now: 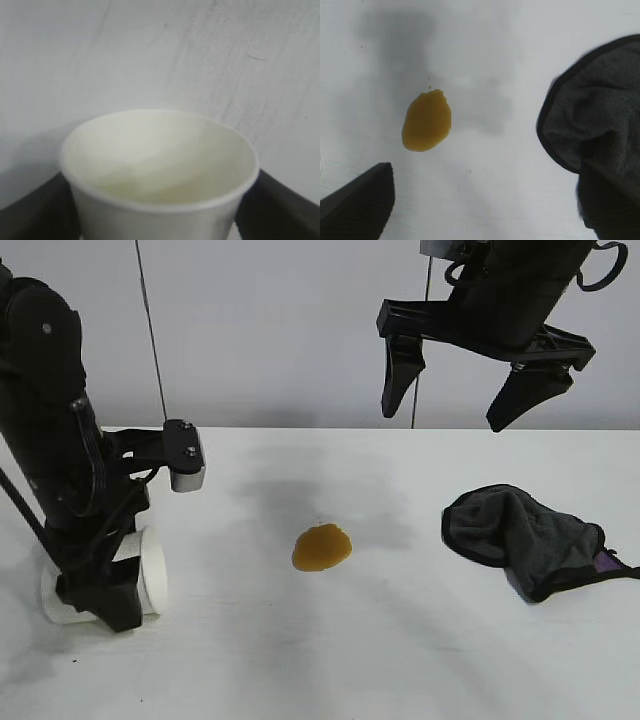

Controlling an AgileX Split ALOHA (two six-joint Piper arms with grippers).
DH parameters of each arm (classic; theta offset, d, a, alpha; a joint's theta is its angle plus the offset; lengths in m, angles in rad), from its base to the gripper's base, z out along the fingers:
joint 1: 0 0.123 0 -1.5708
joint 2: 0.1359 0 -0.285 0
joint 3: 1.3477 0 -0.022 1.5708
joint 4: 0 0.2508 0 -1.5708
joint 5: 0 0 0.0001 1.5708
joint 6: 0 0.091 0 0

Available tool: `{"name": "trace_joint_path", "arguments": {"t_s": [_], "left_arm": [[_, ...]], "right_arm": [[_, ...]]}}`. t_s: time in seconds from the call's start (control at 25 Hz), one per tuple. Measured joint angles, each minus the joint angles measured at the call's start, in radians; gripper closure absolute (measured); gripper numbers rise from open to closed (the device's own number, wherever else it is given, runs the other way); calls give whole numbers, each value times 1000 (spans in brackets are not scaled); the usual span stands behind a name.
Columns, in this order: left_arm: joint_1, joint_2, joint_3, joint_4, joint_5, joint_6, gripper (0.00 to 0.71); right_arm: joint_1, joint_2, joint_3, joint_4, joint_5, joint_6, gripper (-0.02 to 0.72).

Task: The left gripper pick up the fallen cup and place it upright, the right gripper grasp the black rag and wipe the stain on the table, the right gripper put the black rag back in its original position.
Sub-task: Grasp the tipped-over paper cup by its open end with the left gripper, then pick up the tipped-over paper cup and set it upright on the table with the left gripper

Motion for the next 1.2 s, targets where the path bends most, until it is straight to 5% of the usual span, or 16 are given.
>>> {"name": "trace_joint_path", "arguments": {"t_s": [0.4, 0.56, 0.8, 1.08, 1.2], "left_arm": [[8, -37, 2, -62, -83, 5, 264], [63, -92, 2, -185, -123, 5, 266], [193, -163, 5, -629, -155, 243, 266], [284, -183, 85, -1418, -53, 1013, 266], [329, -183, 155, -1537, 97, 1313, 271]], "right_arm": [[0, 0, 0, 0, 1, -6, 9], [0, 0, 0, 0, 2, -7, 9], [0, 0, 0, 0, 2, -7, 9], [0, 0, 0, 0, 2, -11, 9], [0, 0, 0, 0, 2, -14, 9]]}}
